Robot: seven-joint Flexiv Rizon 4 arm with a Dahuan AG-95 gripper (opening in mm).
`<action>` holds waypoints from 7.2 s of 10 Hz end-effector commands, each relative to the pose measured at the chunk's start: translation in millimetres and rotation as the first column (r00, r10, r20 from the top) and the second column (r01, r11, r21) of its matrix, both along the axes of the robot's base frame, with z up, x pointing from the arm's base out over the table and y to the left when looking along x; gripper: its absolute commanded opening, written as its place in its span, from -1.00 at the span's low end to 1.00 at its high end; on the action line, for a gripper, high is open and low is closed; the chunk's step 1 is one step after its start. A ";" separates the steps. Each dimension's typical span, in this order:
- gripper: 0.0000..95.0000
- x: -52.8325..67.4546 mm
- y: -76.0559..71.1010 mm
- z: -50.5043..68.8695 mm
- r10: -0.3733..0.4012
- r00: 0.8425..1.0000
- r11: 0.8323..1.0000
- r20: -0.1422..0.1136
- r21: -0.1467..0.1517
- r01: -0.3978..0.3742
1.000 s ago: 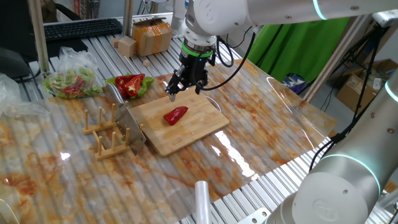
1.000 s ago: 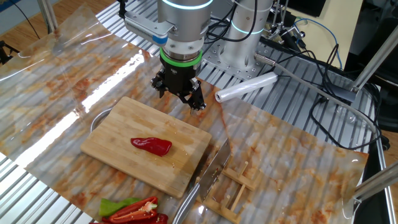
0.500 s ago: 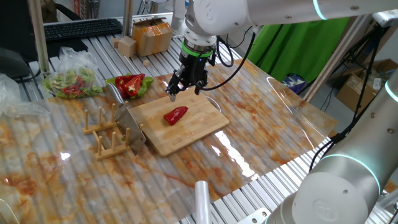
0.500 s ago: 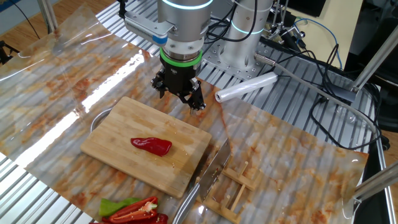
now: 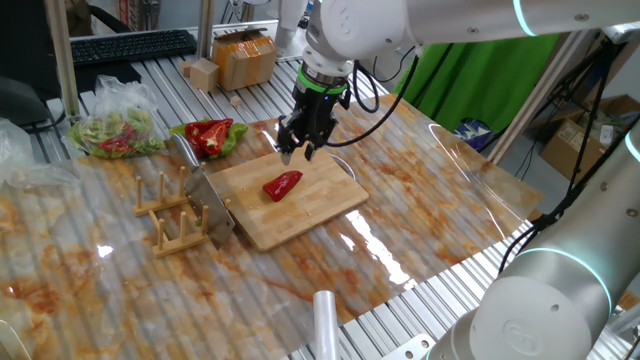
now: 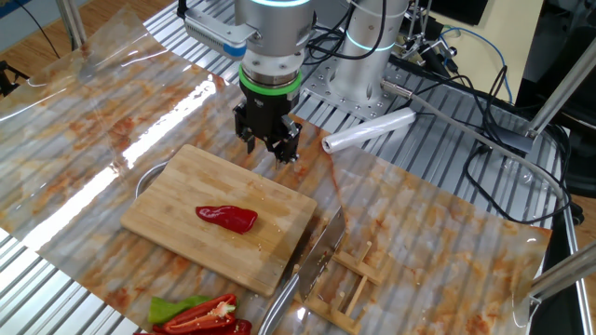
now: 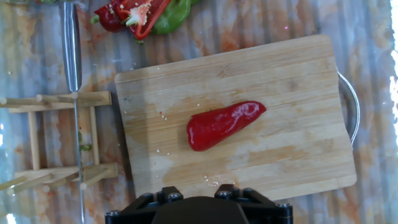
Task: Chop the chili peppers
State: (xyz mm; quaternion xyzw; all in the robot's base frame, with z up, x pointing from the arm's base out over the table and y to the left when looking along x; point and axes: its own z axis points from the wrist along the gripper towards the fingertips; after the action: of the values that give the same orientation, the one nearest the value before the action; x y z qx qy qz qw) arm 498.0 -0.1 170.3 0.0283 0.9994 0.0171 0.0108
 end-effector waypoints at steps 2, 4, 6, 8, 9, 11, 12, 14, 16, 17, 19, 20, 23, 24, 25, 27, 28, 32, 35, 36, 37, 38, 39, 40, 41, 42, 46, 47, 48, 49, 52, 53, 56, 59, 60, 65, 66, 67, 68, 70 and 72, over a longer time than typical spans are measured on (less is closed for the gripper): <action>-0.60 1.4 0.4 -0.5 0.003 1.000 1.000 0.000 0.001 -0.003; -0.60 1.3 0.5 -0.6 0.003 1.000 1.000 0.000 0.002 -0.003; -0.60 1.3 0.5 -0.6 0.010 1.000 1.000 0.000 0.002 -0.010; -0.60 1.3 0.5 -0.6 0.016 1.000 1.000 0.000 0.002 -0.016; -0.60 1.2 0.6 -0.6 0.016 1.000 1.000 0.000 0.003 -0.016; -0.60 1.2 0.7 -0.6 0.015 1.000 1.000 0.000 0.012 -0.015; -0.60 1.2 0.7 -0.6 0.016 1.000 1.000 0.000 0.014 -0.016; -0.60 1.2 0.7 -0.6 0.017 1.000 1.000 0.000 0.016 -0.017; -0.60 1.1 0.7 -0.6 0.020 1.000 1.000 0.000 0.016 -0.020; -0.60 1.1 0.7 -0.6 0.020 1.000 1.000 0.000 0.016 -0.020; -0.60 1.1 0.8 -0.6 0.020 1.000 1.000 0.000 0.018 -0.020; -0.60 1.0 0.8 -0.6 0.019 1.000 1.000 0.001 0.018 -0.020; -0.60 1.0 0.8 -0.6 0.019 1.000 1.000 0.000 0.020 -0.019; -0.60 1.0 0.8 -0.6 0.019 1.000 1.000 0.001 0.020 -0.019; -0.60 1.0 0.8 -0.6 0.020 1.000 1.000 0.001 0.020 -0.020; -0.60 1.0 0.9 -0.6 0.020 1.000 1.000 0.001 0.020 -0.020; -0.60 1.0 0.9 -0.6 0.020 1.000 1.000 0.001 0.021 -0.020; -0.60 1.0 0.9 -0.6 0.021 1.000 1.000 0.001 0.021 -0.021; -0.60 0.9 0.9 -0.6 0.021 1.000 1.000 0.001 0.021 -0.021; -0.60 0.9 0.9 -0.6 0.022 1.000 1.000 0.001 0.021 -0.022; -0.60 0.9 0.9 -0.6 0.022 1.000 1.000 0.001 0.021 -0.022; -0.60 0.9 0.9 -0.6 0.022 1.000 1.000 0.001 0.021 -0.022; -0.60 0.9 0.9 -0.6 0.022 1.000 1.000 0.001 0.021 -0.022; -0.60 0.9 1.0 -0.5 0.015 1.000 1.000 0.000 0.016 -0.015; -0.60 0.9 1.2 -0.4 0.037 0.999 0.999 0.002 0.015 -0.038; -0.60 0.9 1.2 -0.3 0.051 0.999 0.999 0.002 0.010 -0.051; -0.60 0.7 1.3 -0.4 0.043 0.999 0.999 0.002 0.021 -0.043; -0.60 0.5 1.4 -0.6 0.042 0.999 0.999 0.002 0.021 -0.042; -0.60 0.0 1.9 -0.5 0.044 0.999 0.999 0.003 0.019 -0.044; -0.60 -0.8 2.8 0.5 0.022 1.000 1.000 0.010 0.014 -0.022; -1.00 -3.3 8.7 2.8 0.011 1.000 1.000 0.003 0.023 -0.011; -1.00 -4.1 14.0 3.8 -0.019 1.000 1.000 -0.002 0.022 0.019; -1.00 -2.6 24.6 -0.7 -0.038 0.999 0.999 -0.001 0.012 0.039; -1.00 -0.7 30.0 -7.1 -0.095 0.995 0.995 -0.002 0.015 0.095; -1.00 -1.2 33.1 -6.9 -0.121 0.993 0.992 -0.005 0.020 0.121; -1.00 2.0 46.7 -11.1 -0.112 0.993 0.994 0.031 0.022 0.111; -1.00 1.9 47.5 -11.2 -0.114 0.993 0.993 0.027 0.023 0.113; -1.00 2.0 48.2 -12.0 -0.135 0.991 0.991 0.020 0.024 0.135; -0.60 2.1 50.2 -13.1 -0.185 0.983 0.982 0.014 0.029 0.185; 0.20 4.1 53.8 -18.9 -0.222 0.975 0.974 0.014 0.057 0.221; 0.20 6.8 59.8 -17.2 -0.250 0.968 0.965 0.010 0.090 0.248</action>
State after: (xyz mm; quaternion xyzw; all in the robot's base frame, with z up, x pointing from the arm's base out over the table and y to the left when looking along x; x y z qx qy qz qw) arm 506.5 59.6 152.2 0.1240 0.9914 0.0390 0.0183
